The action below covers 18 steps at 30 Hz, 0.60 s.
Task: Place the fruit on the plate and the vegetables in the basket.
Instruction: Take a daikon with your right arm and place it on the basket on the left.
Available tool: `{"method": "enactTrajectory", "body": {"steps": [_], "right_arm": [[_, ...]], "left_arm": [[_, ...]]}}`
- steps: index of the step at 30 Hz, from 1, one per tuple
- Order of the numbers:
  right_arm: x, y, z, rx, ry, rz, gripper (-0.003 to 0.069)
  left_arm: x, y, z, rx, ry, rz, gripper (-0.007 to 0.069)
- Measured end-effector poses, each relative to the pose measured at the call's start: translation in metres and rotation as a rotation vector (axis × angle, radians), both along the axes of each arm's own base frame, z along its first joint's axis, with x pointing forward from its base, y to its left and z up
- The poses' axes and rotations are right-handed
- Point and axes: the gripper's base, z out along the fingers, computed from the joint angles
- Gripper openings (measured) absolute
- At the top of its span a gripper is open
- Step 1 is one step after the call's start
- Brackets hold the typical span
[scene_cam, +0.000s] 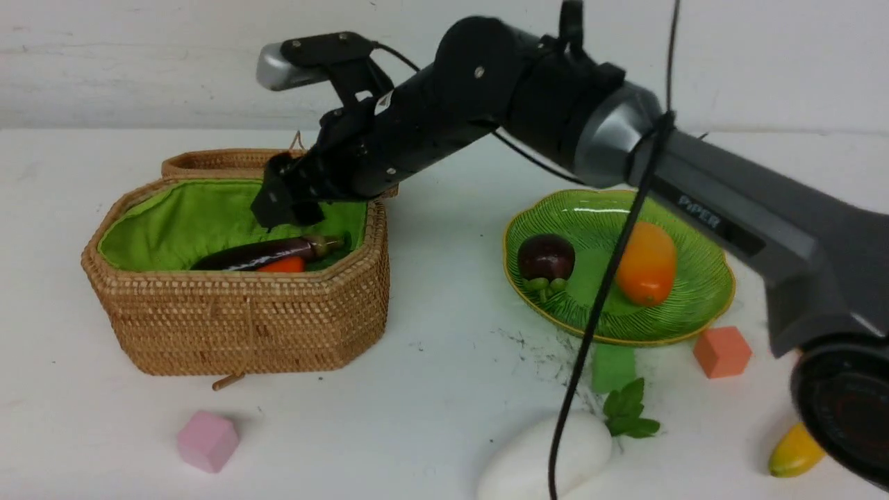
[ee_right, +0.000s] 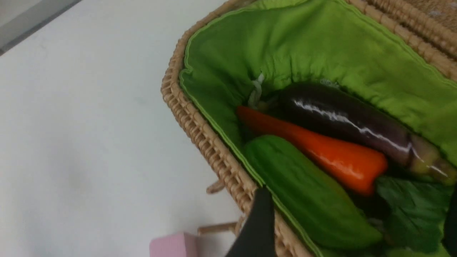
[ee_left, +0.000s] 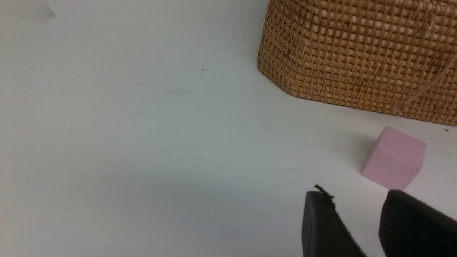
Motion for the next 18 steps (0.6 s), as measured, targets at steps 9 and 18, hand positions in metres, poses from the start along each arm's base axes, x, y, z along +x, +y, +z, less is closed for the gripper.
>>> {"method": "enactTrajectory", "body": {"steps": [9, 18], "right_arm": [[-0.038, -0.069, 0.102, -0.028, -0.11, -0.003, 0.0586], [-0.105, -0.137, 0.091, -0.322, -0.202, 0.116, 0.0582]], "left_arm": [[0.0, 0.0, 0.0, 0.0, 0.0, 0.0, 0.0239], [0.0, 0.0, 0.0, 0.0, 0.0, 0.0, 0.0239]]}}
